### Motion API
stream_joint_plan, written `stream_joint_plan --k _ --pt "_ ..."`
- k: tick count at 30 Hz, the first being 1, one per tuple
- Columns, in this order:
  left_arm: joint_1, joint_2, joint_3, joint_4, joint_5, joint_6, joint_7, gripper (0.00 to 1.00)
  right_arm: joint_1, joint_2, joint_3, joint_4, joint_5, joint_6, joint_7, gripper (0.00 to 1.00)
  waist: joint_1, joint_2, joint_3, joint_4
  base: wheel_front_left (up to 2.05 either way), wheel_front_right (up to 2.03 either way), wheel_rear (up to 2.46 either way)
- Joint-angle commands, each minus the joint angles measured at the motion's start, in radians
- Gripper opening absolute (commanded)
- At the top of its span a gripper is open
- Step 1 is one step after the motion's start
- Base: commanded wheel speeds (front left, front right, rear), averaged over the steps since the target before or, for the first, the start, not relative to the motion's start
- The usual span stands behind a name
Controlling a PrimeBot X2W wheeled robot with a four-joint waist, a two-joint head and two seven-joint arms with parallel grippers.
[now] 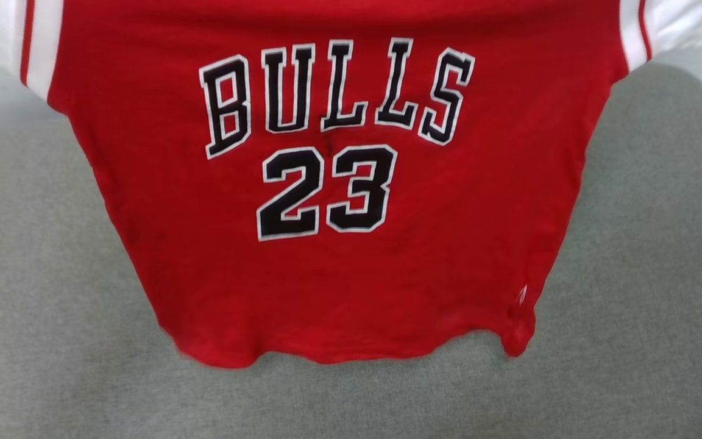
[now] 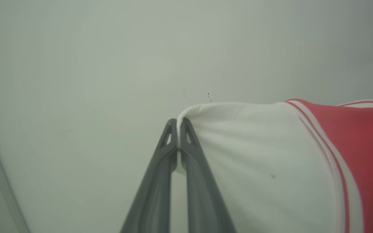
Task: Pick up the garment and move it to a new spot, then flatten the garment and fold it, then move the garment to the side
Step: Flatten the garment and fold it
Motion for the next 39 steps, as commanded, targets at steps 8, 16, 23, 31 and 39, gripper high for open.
stream_joint_plan --k 8,16,23,31,39 --pt "-0.301 0.007 -0.086 0.113 0.046 -0.065 -0.003 0.00 -0.227 0.048 -0.017 0.096 -0.001 -0.001 -0.025 0.00 0.0000 -0.0001 0.228 -0.009 0.00 0.00 0.00" --pt "-0.756 -0.102 -0.224 0.363 0.152 -0.140 -0.053 0.00 -0.516 0.080 -0.014 0.289 -0.096 -0.001 -0.119 0.00 0.0000 -0.0001 0.405 0.016 0.00 0.00 0.00" --pt "-1.030 -0.241 -0.285 0.636 0.216 -0.162 -0.183 0.00 -0.688 0.158 -0.089 0.492 -0.177 -0.001 -0.268 0.00 0.0000 -0.0001 0.505 0.059 0.00 0.00 0.00" --pt "-1.034 -0.341 -0.338 0.843 0.214 -0.203 -0.316 0.00 -0.647 0.195 -0.066 0.624 -0.195 -0.001 -0.392 0.00 0.0000 -0.0001 0.562 0.090 0.00 0.00 0.00" --pt "-0.836 -0.412 -0.373 0.925 0.202 -0.218 -0.380 0.00 -0.482 0.226 -0.022 0.688 -0.147 -0.001 -0.480 0.00 0.0000 -0.0001 0.512 0.098 0.00 0.00 0.00"
